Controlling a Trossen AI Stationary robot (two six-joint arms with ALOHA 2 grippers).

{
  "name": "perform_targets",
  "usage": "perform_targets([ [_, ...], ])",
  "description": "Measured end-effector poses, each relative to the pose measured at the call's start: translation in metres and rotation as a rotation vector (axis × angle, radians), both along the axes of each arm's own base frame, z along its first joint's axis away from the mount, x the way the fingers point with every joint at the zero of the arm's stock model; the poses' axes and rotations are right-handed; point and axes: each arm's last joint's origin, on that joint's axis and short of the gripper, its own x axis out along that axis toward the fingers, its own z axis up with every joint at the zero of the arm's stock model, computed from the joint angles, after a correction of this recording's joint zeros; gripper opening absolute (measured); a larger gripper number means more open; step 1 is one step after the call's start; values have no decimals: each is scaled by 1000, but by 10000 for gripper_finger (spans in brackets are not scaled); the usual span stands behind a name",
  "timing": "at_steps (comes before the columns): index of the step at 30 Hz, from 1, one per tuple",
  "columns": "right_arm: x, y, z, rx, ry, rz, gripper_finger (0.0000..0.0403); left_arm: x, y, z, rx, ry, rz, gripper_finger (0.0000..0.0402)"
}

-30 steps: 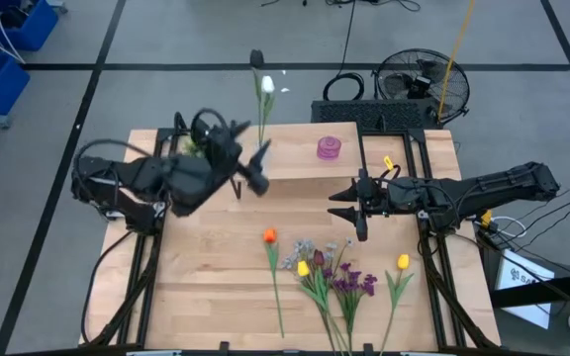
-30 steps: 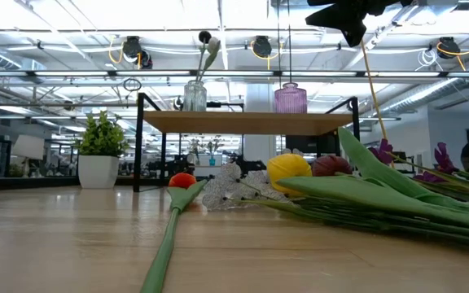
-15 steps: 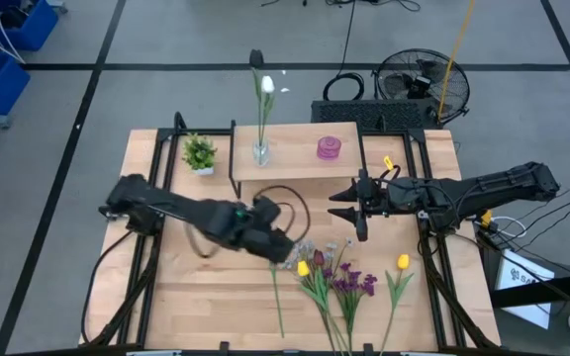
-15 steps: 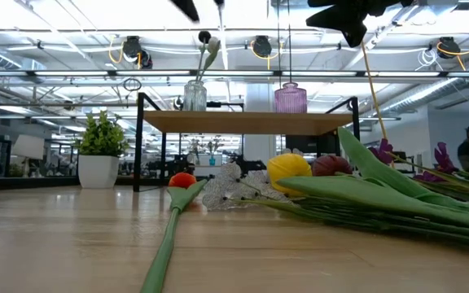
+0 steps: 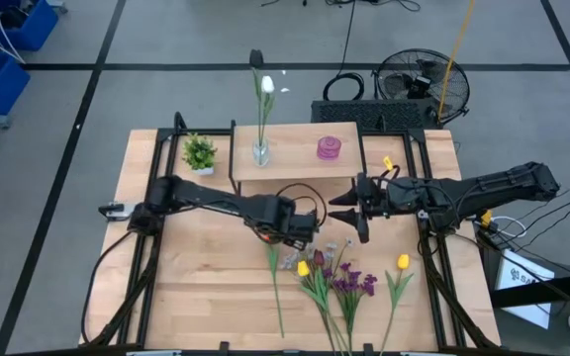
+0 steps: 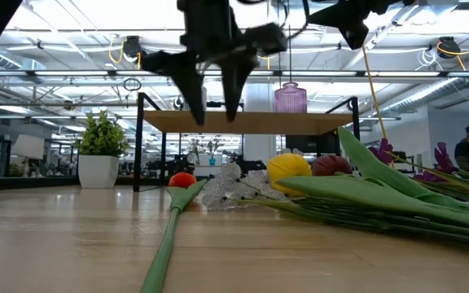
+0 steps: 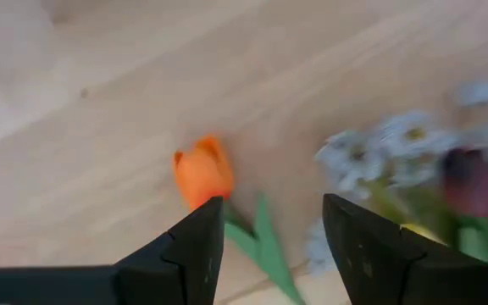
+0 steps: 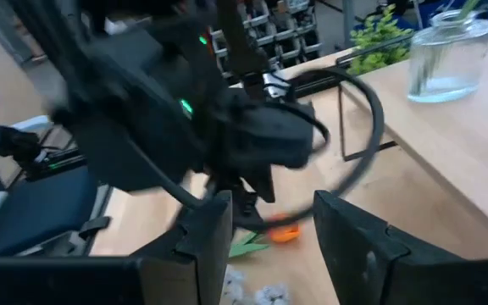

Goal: Pick and place flowers into a vace then onto a shelf
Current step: Put the orange tulip into the white vase

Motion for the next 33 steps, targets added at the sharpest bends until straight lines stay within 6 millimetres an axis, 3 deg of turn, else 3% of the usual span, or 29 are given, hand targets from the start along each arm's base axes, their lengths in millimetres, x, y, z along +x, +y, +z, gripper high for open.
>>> perform_targets([
  [10, 0, 1, -1, 1, 15, 21, 160, -14, 4, -47, -37, 167, 151, 207],
  [14, -1, 0, -3, -3, 30, 21, 160, -11, 8, -60, -48, 116, 142, 207],
  [24, -1, 0, -3, -5, 29, 22, 160, -8, 20, -64, -40, 93, 168, 207],
  [33, -1, 0, -3, -6, 29, 21, 160, -18, 17, -79, -110, 164, 174, 207],
])
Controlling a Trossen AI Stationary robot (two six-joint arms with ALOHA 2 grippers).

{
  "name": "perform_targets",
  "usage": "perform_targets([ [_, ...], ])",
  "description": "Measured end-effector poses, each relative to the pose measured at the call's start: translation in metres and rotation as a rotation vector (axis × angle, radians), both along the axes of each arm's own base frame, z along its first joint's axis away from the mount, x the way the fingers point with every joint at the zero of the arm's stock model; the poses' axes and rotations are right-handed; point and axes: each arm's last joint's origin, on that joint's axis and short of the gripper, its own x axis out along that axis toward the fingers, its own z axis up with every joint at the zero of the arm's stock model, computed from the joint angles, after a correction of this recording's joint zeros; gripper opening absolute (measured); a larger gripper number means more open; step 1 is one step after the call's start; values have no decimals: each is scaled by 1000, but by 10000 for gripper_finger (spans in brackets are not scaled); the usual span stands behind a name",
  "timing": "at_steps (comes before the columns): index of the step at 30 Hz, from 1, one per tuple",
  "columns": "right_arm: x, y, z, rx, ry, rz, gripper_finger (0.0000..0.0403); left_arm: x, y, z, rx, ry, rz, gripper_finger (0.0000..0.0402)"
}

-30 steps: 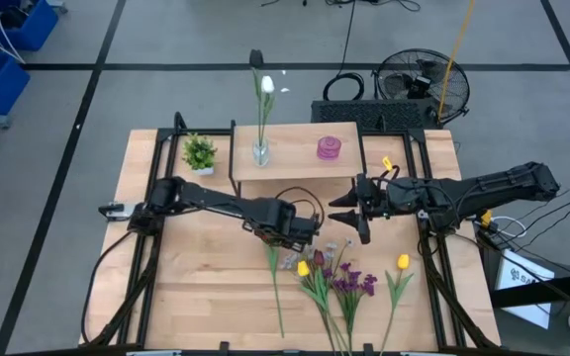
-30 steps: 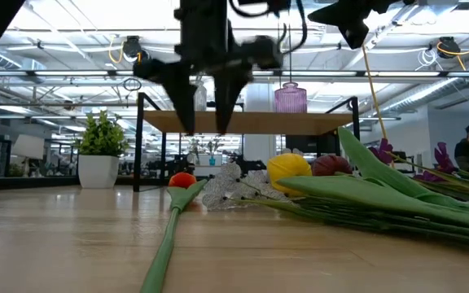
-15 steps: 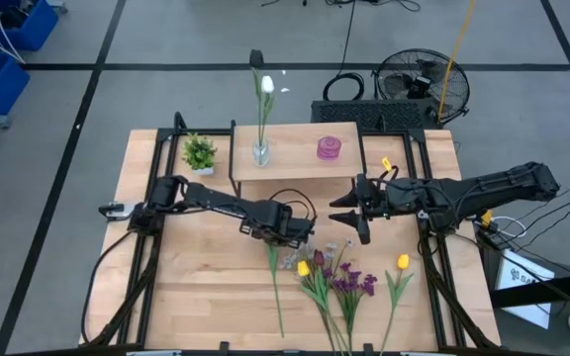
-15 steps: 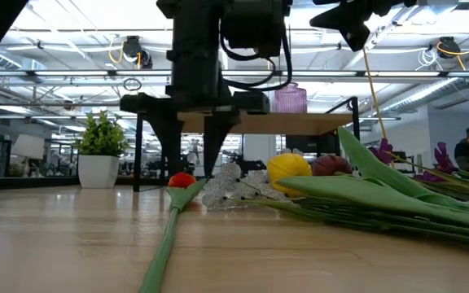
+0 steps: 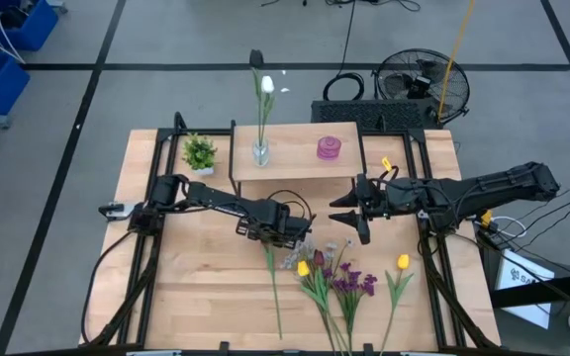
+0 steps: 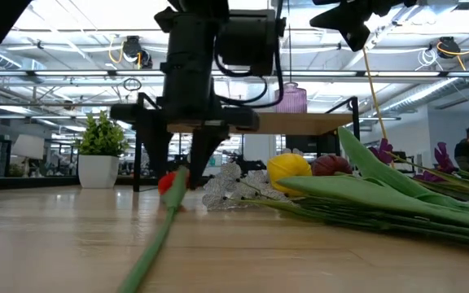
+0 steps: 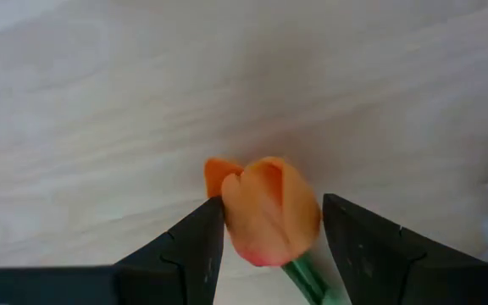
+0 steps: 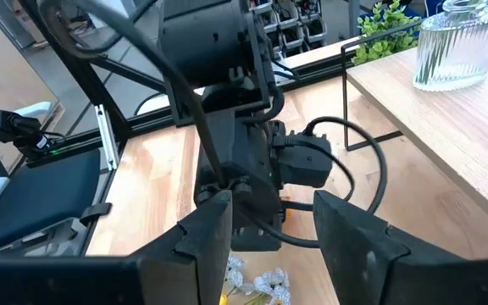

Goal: Pick and place flowers into a vace then onto a shelf
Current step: Put the orange tulip into the white vase

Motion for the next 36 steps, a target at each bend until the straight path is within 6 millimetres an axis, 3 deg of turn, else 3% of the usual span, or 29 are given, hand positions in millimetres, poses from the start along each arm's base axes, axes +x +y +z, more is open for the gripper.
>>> perform_targets([
  [6, 0, 0, 0, -28, 0, 8, 160, -3, -2, -6, 14, 11, -40, 184],
  [12, 0, 0, 0, -28, 0, 8, 160, -3, -2, -2, -8, 6, -127, 67],
  [14, 0, 0, 0, -28, 0, 8, 160, -1, -3, 6, -16, -23, -158, 25],
  [16, 0, 0, 0, -28, 0, 8, 160, -1, -3, 20, -18, -65, -171, 14],
  [20, 0, 0, 0, -28, 0, 8, 160, -7, -2, 68, 64, -201, -183, 21],
  [24, 0, 0, 0, -29, -1, 8, 160, -33, 2, 138, 280, -350, -178, 10],
  [31, 0, 0, 0, -28, -2, 8, 160, -108, 11, 261, 975, -575, -166, 10],
  [36, 0, 0, 0, -28, -2, 8, 160, -144, 14, 329, 1462, -455, -116, 16],
])
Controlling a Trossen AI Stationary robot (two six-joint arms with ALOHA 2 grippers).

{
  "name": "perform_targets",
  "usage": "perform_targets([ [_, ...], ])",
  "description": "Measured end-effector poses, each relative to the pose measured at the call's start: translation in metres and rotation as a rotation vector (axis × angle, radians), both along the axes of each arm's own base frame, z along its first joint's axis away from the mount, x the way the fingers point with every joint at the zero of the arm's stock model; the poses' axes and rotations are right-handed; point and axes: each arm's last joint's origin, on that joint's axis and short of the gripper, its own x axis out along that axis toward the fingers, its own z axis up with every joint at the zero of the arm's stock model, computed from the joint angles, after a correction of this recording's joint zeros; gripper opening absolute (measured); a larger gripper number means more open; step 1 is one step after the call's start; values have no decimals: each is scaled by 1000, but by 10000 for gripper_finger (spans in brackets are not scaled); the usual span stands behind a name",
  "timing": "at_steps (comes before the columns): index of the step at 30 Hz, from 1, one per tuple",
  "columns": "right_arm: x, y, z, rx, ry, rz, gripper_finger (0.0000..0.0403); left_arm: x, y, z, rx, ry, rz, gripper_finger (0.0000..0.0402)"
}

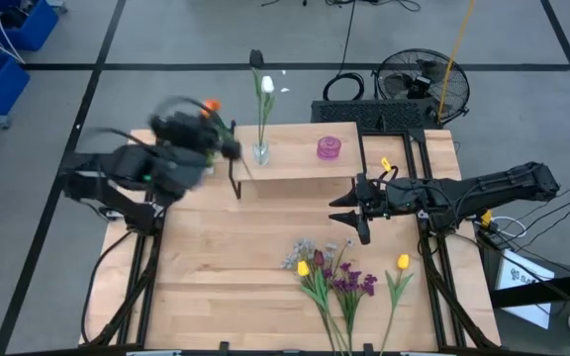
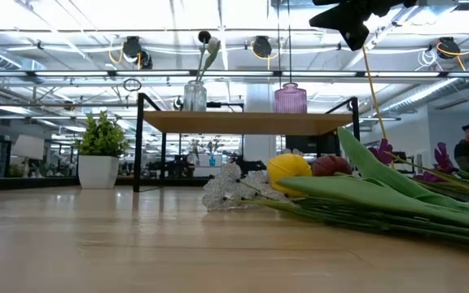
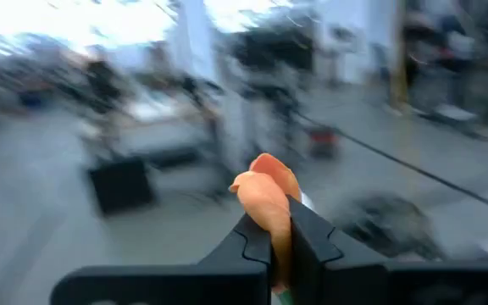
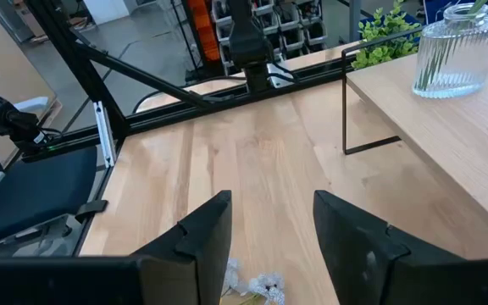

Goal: Pick and place flowers into a vace then onto a shelf
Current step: Put the orange tulip into the white vase

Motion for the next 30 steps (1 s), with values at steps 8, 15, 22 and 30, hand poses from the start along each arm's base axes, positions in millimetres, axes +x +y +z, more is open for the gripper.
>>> perform_targets([
  [8, 0, 0, 0, -44, -1, 13, 160, -3, 25, 46, 97, 135, 97, 9],
  [15, 0, 0, 0, -54, -1, 14, 160, 30, 64, 44, 198, 212, 53, 9],
  [22, 0, 0, 0, -54, -1, 14, 160, 62, 85, 34, 287, 281, 19, 15],
  [30, 0, 0, 0, -54, -1, 14, 160, 72, 89, 29, 289, 246, 15, 16],
])
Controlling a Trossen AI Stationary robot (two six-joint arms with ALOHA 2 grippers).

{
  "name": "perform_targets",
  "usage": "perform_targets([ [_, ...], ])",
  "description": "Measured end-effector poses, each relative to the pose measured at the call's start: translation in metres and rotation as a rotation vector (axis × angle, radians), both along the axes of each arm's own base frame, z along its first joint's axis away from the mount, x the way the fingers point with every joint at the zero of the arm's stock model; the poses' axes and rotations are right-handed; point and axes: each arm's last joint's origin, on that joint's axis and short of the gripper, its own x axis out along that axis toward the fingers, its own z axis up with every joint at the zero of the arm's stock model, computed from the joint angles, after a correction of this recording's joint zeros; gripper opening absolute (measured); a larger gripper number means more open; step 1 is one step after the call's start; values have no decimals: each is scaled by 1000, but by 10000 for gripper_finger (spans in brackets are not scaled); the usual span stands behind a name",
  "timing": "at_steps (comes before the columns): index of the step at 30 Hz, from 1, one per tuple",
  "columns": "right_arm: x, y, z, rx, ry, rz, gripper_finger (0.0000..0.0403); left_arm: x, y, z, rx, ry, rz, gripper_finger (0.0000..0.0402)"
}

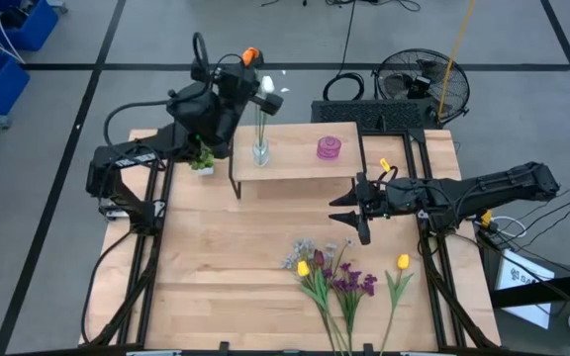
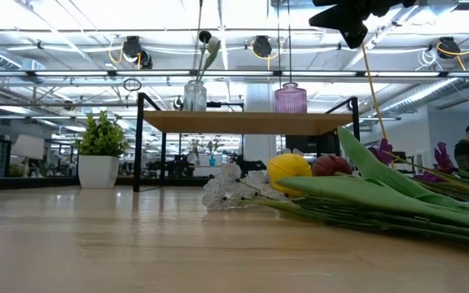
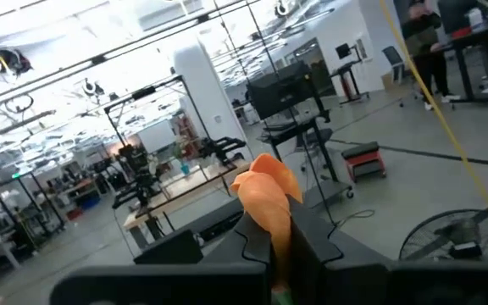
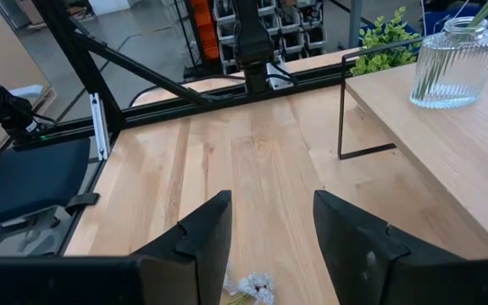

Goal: Pick and place flowers into a vace then onto a shelf
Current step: Put the orange tulip into the white vase

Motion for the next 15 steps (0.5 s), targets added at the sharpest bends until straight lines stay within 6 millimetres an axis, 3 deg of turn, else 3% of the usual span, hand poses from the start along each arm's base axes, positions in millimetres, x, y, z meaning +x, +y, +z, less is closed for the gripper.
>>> perform_targets([
  [15, 0, 0, 0, -15, 0, 6, 160, 2, -1, -6, -41, -22, -8, 20],
])
